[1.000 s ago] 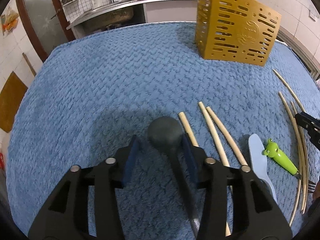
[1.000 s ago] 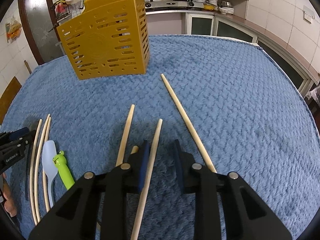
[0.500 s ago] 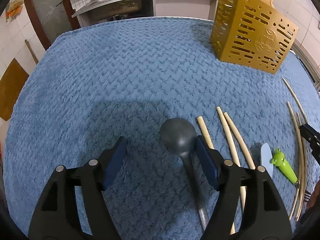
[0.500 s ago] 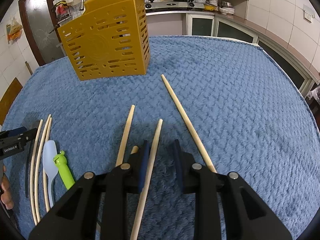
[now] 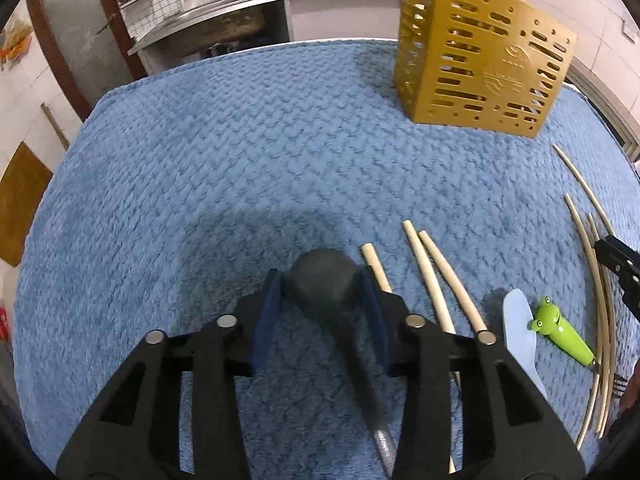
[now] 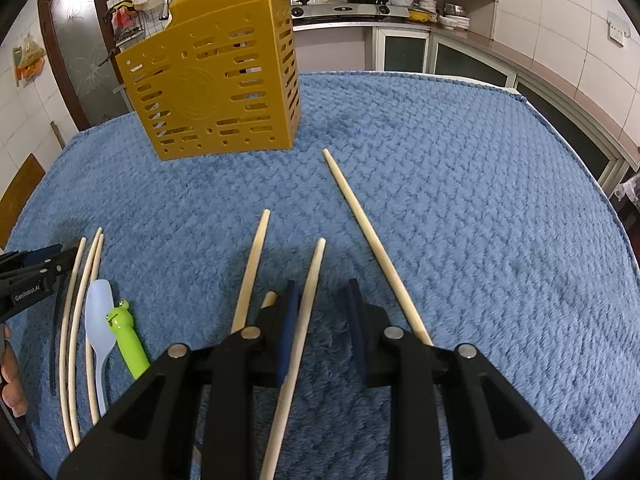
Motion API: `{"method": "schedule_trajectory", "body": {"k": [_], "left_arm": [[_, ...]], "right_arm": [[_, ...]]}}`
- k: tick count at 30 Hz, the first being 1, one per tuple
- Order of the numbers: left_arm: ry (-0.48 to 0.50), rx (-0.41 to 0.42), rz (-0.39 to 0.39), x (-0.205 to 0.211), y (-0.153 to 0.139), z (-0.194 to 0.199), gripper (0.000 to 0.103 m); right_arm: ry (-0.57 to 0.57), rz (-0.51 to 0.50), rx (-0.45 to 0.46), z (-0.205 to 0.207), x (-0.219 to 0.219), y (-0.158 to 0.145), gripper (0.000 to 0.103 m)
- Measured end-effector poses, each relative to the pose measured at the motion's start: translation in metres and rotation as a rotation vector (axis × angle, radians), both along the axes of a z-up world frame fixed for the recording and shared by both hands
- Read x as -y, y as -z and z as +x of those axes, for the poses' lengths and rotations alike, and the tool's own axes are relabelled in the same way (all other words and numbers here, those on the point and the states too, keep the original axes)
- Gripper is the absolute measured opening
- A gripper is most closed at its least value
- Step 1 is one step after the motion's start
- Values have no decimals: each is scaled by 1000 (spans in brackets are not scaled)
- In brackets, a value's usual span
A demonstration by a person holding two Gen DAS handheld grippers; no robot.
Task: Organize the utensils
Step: 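Close the left tool on the grey ladle's handle below its bowl, then close the right tool on a wooden chopstick while the left tool lifts the ladle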
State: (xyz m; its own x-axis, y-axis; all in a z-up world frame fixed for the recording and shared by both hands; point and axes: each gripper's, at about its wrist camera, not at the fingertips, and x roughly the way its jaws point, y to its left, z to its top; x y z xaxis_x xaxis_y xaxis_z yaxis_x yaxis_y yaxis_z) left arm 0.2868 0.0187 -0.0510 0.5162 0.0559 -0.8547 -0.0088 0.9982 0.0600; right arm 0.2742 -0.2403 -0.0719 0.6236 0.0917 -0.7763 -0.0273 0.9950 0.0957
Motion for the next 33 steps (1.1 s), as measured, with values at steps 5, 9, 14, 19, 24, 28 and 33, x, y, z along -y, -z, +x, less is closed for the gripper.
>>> {"method": "schedule_trajectory", "body": {"k": [5,9,14,19,24,28,33], "left_arm": [[6,5,-3,0,-2,-1,35],[7,12,-21,-2,-2,-4,35],[6,15,-53,-9,-2,-4,35],[6,19,-97,-14,-7,-6,35],[14,71,-106,-12,-19,-13,35],[26,90,-106,-8,-25,-17,35],[47,148,-92,-4,-39,-28,35]], "right_arm": [[3,10,4,0,0,-1,20],[0,28,6,0,2,-1,16],[-7,40,8,0,2,-2,15],[-12,55,9,0,7,-1,13],[-17,68,12,-1,9,-2,8],[-14,73,22,-3,9,-3,5],[-10,88,59,-8,12,-13,5]]}}
